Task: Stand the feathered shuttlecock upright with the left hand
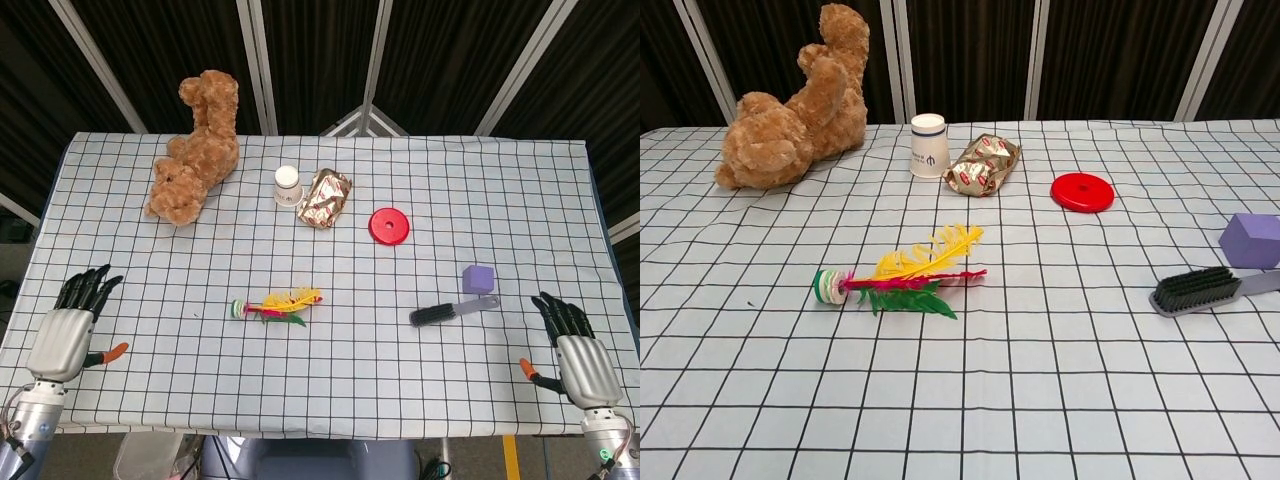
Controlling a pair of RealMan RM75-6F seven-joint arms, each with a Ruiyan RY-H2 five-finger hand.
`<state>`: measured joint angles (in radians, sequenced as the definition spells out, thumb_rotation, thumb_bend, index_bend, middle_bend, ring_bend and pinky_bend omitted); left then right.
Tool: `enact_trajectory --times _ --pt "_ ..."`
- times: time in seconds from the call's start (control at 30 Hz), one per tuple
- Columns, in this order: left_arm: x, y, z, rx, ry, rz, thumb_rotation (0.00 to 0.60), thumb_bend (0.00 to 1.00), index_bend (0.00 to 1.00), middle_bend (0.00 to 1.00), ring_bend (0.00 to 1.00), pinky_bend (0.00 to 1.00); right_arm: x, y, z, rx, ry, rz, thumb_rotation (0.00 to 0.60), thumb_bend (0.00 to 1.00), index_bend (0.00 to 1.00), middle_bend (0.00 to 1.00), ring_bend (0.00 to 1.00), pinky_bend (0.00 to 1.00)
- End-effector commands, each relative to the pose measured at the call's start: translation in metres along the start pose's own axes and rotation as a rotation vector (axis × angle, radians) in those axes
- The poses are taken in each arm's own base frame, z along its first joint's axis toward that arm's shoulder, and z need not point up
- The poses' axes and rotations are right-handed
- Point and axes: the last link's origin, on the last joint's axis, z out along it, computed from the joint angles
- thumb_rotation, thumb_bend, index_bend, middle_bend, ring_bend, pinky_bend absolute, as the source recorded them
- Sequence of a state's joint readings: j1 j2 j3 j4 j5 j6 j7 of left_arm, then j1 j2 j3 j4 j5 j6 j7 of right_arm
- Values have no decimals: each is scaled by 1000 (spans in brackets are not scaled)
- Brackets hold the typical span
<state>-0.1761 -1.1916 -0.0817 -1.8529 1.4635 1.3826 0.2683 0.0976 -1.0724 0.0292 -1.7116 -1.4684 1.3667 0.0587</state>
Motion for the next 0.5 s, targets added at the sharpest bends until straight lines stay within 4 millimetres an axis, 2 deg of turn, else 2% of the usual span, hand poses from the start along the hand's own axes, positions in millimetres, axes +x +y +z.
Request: enact_trajectory --times 0.03,0.17,0.37,0.5 --pt "8 36 29 -47 -27 -37 600 244 209 0 0 0 -1 0 0 3 -4 0 600 342 0 0 0 0" --pt "5 72 52 -97 -69 -38 600 247 283 0 0 0 0 -1 0 6 -3 3 600 342 0 0 0 0" --pt "-23 129 86 -139 -93 -11 600 305 332 0 0 0 1 1 0 -1 -2 10 600 342 0 0 0 0" --pt "-40 159 100 -130 -116 1 600 321 360 0 0 0 2 2 0 -1 0 14 600 341 0 0 0 0"
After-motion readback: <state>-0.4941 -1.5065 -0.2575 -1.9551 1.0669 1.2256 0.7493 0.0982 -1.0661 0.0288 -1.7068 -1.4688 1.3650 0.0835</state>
